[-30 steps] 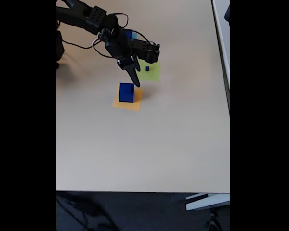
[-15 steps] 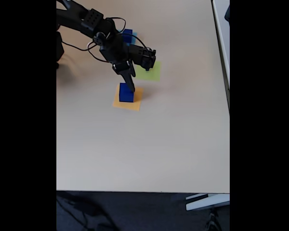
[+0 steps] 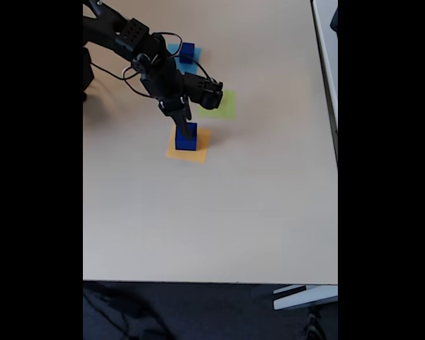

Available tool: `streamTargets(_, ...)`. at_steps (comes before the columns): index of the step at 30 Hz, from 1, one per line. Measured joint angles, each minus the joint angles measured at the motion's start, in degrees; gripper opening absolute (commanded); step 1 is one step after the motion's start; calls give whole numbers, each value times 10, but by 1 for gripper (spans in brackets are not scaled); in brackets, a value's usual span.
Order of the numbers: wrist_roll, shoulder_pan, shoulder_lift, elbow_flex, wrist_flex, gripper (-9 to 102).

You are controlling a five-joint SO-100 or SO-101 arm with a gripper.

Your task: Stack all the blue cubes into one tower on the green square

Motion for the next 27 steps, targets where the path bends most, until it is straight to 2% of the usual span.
streamTargets(10, -3, 1, 0, 0, 5, 27)
streamTargets(27, 5, 1, 0, 0, 5, 14)
